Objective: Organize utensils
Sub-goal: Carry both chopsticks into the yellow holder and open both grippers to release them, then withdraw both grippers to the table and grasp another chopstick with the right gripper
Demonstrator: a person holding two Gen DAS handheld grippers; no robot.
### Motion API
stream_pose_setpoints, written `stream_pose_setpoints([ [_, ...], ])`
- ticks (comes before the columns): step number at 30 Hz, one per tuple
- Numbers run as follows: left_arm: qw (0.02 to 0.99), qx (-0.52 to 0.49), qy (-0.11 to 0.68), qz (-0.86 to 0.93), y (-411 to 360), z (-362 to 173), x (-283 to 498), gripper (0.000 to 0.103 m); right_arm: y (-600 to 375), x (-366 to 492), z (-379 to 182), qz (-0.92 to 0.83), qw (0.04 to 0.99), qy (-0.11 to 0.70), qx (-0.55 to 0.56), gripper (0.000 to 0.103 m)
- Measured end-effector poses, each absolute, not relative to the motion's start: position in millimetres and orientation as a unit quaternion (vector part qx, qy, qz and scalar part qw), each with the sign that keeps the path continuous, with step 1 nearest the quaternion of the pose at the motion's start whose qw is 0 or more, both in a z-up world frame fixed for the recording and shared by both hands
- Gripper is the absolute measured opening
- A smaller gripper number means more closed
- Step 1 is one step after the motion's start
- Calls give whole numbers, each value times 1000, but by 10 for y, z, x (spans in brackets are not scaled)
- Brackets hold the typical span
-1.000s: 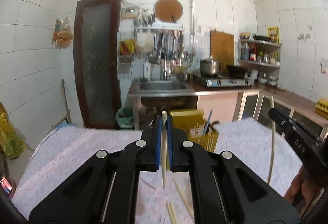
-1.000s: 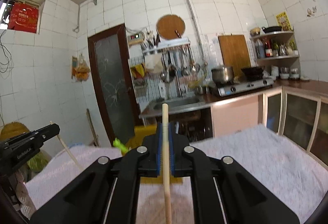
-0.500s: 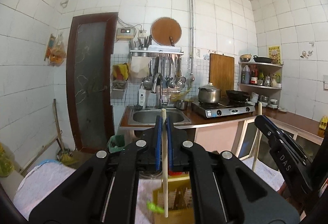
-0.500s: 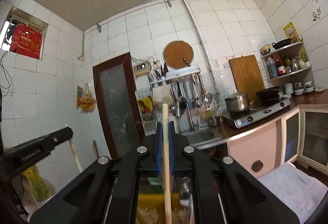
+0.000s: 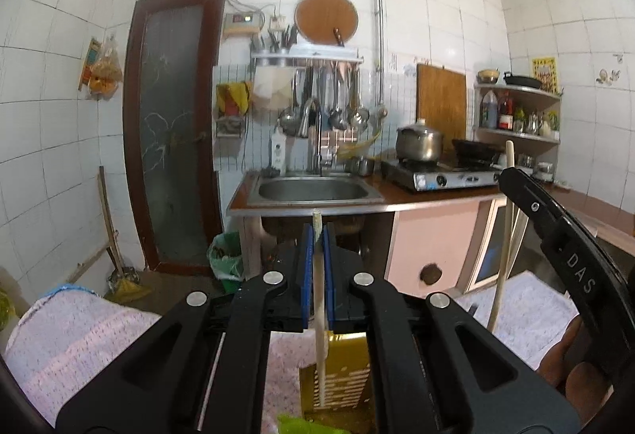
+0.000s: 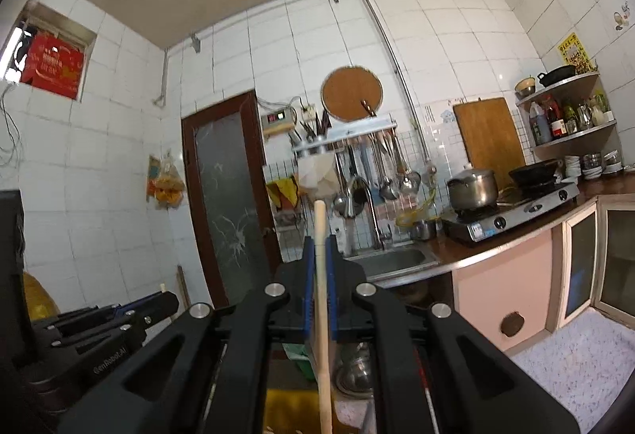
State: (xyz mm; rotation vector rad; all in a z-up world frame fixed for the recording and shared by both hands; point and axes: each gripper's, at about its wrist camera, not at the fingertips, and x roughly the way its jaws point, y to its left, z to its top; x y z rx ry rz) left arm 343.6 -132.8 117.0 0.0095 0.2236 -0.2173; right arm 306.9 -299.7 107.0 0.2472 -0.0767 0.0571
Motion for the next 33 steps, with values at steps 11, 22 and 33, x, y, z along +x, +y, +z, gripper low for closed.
stream_pose_setpoints([
  [11,983,9,155,-93,-1100,1084,3195,24,-3151,2781,912,-4,990,58,125,57],
  [22,978,3,197,-64,-588,1122,2267,98,-3084,1902,737,-48,971,211,102,57],
  [33,939,19,338,-58,-422,118,1938,98,-2811,1586,-61,-76,927,353,98,57],
])
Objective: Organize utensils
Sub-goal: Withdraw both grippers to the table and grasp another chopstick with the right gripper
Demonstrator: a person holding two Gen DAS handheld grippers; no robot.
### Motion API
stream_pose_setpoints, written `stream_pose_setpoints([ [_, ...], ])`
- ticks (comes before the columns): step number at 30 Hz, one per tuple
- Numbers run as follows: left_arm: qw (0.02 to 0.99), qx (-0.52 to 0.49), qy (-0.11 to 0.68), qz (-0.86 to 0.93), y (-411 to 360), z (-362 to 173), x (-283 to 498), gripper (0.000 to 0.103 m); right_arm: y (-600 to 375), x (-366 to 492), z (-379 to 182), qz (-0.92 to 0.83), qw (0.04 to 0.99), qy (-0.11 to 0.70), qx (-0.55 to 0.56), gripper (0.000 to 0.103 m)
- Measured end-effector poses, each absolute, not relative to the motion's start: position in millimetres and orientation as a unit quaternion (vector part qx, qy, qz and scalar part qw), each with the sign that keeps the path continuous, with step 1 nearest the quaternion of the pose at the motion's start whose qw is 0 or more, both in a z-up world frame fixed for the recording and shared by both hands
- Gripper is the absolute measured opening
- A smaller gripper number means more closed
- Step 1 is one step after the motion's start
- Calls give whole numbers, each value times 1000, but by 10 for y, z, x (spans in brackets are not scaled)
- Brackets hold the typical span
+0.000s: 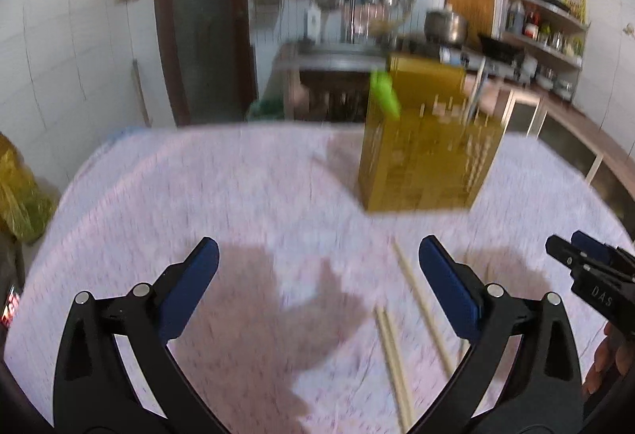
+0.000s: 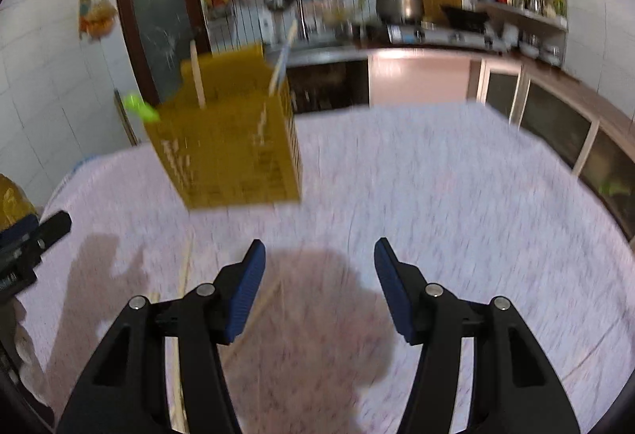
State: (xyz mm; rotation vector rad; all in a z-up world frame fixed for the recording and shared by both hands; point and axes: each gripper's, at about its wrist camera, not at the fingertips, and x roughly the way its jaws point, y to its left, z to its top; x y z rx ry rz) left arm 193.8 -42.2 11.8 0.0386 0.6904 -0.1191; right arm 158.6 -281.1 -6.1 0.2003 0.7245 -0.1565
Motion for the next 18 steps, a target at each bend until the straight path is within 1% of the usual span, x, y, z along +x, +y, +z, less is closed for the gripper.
stream_pose_setpoints([
  [7,914,21,403,-41,-362,-394,1961,98,-2655,1671,-434,-82,905,403,108,57],
  [14,909,26,415,-39,-371,-544,1983,98,-2436,1861,-542,-91,892,431,98,56],
  [15,908,25,417,-39,-378,-544,1996,98,-2397,1893,-566,-96,890,436,93,55],
  [17,905,23,422,-39,-385,-565,2011,98,-2355,1939,-562,-105,890,437,81,48],
  [18,905,22,423,-39,-387,-572,2014,98,-2331,1963,-557,-100,889,440,79,39],
])
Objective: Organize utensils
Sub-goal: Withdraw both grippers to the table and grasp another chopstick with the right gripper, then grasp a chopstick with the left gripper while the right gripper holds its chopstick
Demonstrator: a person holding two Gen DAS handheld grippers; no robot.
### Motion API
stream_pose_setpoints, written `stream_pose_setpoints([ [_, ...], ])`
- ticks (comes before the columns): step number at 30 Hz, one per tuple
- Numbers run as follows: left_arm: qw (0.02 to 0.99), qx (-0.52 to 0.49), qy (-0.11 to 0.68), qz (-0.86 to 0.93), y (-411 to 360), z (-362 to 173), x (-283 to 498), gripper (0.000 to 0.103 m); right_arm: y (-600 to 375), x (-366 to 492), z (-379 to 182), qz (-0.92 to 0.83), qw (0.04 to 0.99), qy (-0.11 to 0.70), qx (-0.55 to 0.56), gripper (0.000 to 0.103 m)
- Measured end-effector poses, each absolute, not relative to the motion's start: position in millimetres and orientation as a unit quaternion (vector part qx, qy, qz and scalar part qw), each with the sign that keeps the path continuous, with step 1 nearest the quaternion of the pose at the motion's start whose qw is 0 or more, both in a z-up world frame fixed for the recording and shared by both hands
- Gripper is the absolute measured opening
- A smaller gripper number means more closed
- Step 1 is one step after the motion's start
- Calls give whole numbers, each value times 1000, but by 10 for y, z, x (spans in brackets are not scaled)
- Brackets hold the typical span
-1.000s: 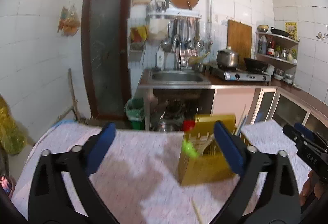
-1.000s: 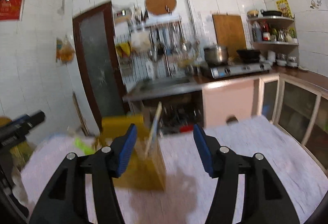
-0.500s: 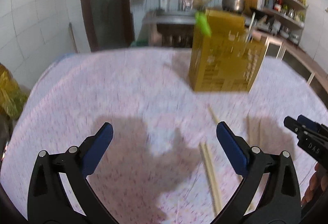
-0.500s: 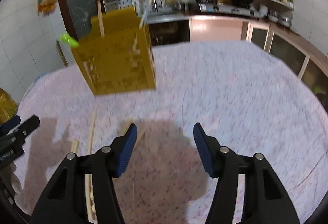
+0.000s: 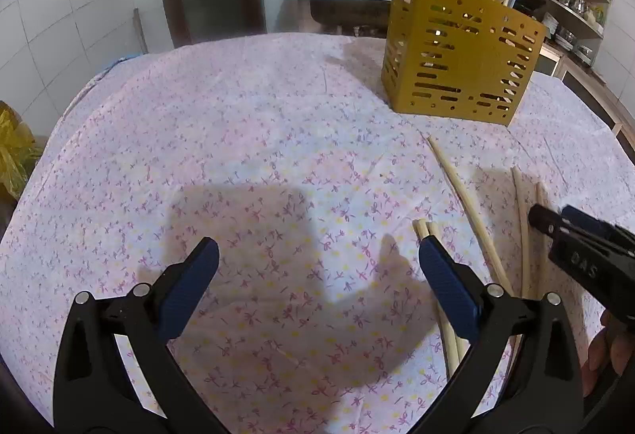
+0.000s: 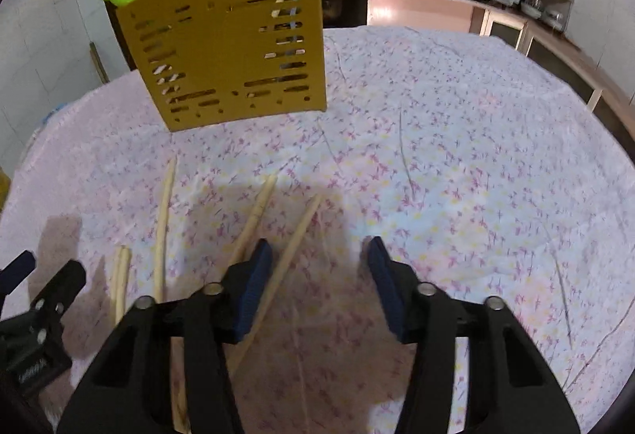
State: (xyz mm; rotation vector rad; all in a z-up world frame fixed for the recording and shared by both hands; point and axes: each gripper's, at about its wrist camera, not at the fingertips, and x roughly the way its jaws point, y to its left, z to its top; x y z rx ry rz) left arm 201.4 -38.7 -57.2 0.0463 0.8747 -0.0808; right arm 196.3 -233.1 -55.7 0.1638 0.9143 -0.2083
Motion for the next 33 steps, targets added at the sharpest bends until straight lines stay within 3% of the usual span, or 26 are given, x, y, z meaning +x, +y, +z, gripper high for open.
stream_pose_setpoints([
  [3,904,26,424,-42,-409,-571,1999,98,-2279,1965,-534,-76,888,448,65,17],
  [7,903,30,425,-48,-458,-562,1983,98,-2306,1889,-516,-48,891,449,52,8],
  [11,897,27,438,-52,-492,-606,1988,97,-2424,1720,-500,-44,890,453,21,6],
  [25,887,81,452,-48,-688,-725,1890,98,-2819,1417,-564,-45,893,444,55,6],
  [33,880,61,468,-48,-656,-748,1956,99,-2877,1398,-585,-36,898,434,66,6],
])
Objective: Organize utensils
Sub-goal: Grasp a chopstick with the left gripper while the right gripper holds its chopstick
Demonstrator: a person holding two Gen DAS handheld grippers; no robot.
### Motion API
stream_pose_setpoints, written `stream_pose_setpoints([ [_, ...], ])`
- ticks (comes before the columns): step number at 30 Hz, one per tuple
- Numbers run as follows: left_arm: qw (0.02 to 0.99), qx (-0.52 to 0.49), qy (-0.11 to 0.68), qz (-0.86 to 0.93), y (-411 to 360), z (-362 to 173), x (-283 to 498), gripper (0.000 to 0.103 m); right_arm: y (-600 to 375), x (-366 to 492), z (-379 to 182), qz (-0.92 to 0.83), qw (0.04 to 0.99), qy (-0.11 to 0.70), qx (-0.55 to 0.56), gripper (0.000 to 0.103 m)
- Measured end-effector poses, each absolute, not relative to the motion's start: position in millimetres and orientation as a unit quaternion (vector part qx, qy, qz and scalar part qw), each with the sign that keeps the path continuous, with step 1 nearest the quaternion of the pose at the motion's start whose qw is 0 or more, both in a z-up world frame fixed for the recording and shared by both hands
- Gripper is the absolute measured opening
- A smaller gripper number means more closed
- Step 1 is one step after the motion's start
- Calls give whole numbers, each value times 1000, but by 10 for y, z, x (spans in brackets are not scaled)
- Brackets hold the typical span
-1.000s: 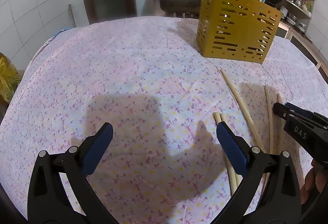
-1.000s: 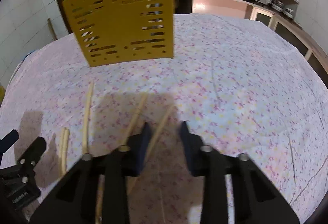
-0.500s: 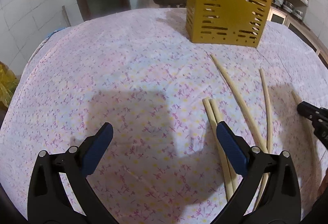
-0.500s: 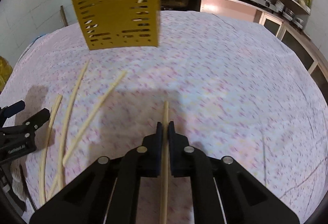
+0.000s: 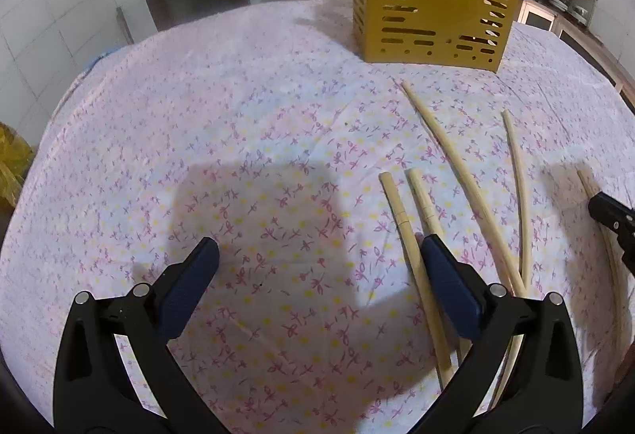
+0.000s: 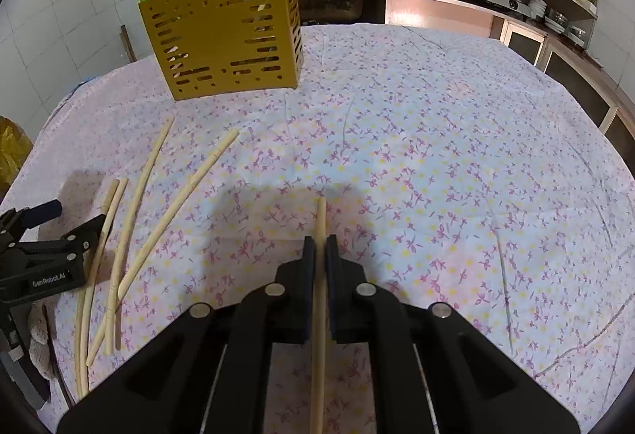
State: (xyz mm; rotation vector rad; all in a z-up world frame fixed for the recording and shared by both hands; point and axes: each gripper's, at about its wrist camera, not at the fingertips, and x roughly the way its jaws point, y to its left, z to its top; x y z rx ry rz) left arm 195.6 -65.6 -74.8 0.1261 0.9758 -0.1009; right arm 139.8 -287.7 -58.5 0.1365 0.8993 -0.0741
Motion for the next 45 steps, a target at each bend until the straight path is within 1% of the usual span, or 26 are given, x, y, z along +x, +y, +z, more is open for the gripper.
stream_pose_setpoints([
  [4,879,47,472,-57,-613,-768,1985,99,-2876,1407,-586,-33,898,434,65,6],
  [17,878,51,473,-61,-607,-775,1999,99,-2890,1407,-592,-30,898,434,69,7],
  [21,874,46,480,-54,-623,-760,1997,98,-2919,1428,-592,-24,896,436,73,7],
  [23,873,45,483,-51,-644,-746,1989,96,-2929,1456,-592,-22,896,437,75,7],
  [26,874,45,481,-52,-691,-716,1971,86,-2935,1468,-599,-20,897,435,77,7],
  [28,876,48,476,-57,-737,-694,1949,74,-2940,1453,-599,-20,898,434,75,7],
  [29,877,49,474,-60,-766,-681,1934,70,-2936,1452,-600,-20,898,433,75,7],
  [31,877,51,473,-65,-822,-666,1897,58,-2937,1451,-603,-20,898,432,76,7],
  [32,877,52,473,-67,-841,-662,1888,55,-2934,1455,-602,-21,898,433,77,7],
  [34,877,52,473,-70,-891,-652,1869,46,-2923,1453,-601,-26,897,434,76,7],
  [35,876,53,474,-71,-910,-648,1869,44,-2909,1459,-598,-30,896,436,74,7],
  [37,875,54,476,-73,-951,-637,1879,33,-2887,1473,-589,-38,895,439,71,7],
  [40,873,56,480,-73,-976,-637,1923,23,-2851,1513,-582,-46,893,443,60,7],
  [45,873,63,479,-72,-1039,-637,1963,13,-2870,1581,-582,-49,891,446,64,7],
])
